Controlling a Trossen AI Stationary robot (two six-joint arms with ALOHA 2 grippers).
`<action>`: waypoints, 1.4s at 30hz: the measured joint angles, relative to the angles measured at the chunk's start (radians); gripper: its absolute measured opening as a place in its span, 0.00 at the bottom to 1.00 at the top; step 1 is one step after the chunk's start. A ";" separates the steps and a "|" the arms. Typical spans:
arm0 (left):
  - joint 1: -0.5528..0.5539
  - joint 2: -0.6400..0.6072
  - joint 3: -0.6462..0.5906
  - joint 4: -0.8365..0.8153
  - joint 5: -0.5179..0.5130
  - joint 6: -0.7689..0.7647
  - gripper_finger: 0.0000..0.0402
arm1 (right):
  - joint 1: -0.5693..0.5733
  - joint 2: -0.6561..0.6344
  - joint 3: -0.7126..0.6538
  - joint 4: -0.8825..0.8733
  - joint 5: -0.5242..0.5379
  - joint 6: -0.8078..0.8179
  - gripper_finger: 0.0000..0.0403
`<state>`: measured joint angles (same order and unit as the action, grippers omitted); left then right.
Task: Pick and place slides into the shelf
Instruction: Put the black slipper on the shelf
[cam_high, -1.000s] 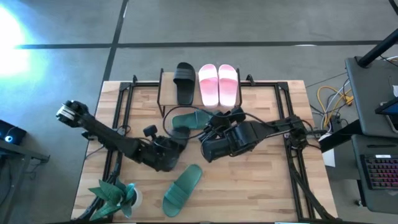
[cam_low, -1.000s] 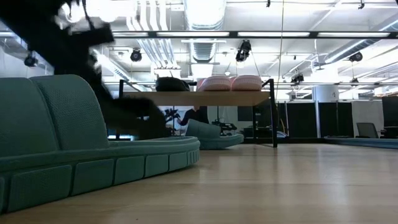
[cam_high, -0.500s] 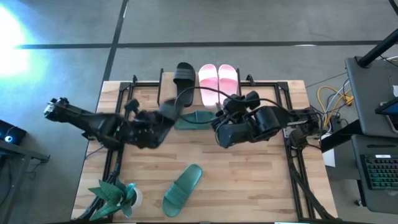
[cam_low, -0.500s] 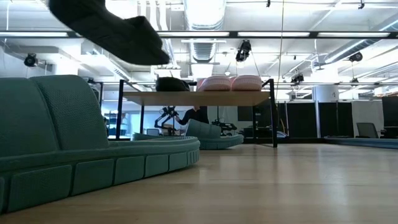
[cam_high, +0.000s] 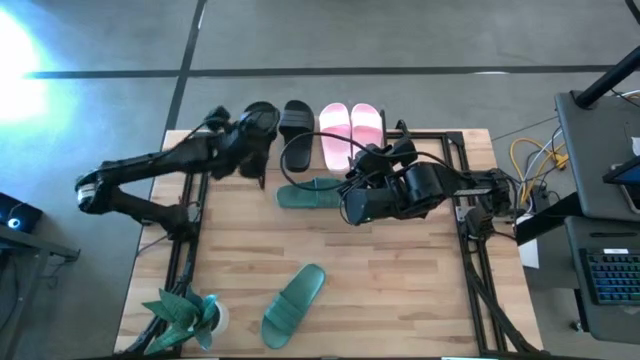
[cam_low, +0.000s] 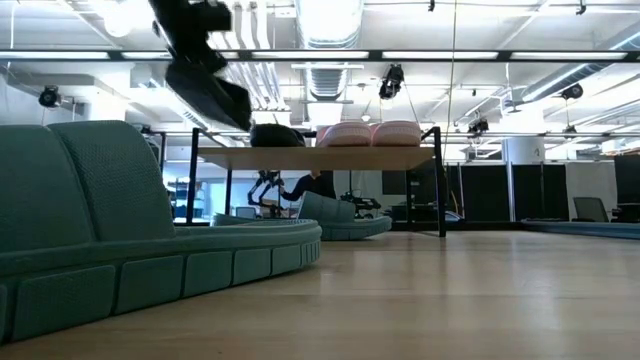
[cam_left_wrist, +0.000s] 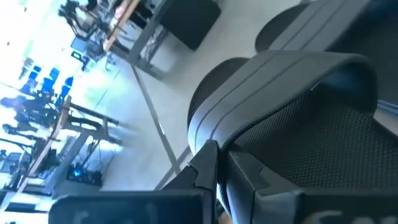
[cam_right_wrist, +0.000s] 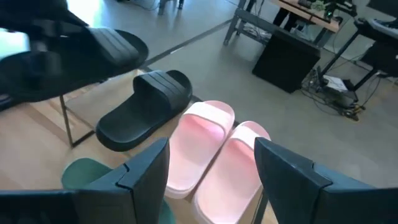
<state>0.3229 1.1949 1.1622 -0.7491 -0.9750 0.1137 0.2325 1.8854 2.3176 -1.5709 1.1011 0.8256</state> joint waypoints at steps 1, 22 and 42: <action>0.029 0.024 0.000 0.031 0.008 0.036 0.00 | -0.002 0.000 -0.003 0.000 0.000 -0.005 0.56; 0.116 0.271 0.050 0.251 0.167 0.205 0.00 | -0.005 -0.001 -0.034 0.000 -0.028 -0.016 0.56; 0.080 0.269 0.109 0.208 0.236 0.232 0.00 | -0.018 -0.013 -0.037 0.000 -0.036 -0.015 0.56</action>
<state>0.4029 1.4635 1.2712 -0.5413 -0.7392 0.3456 0.2150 1.8725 2.2810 -1.5711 1.0653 0.8108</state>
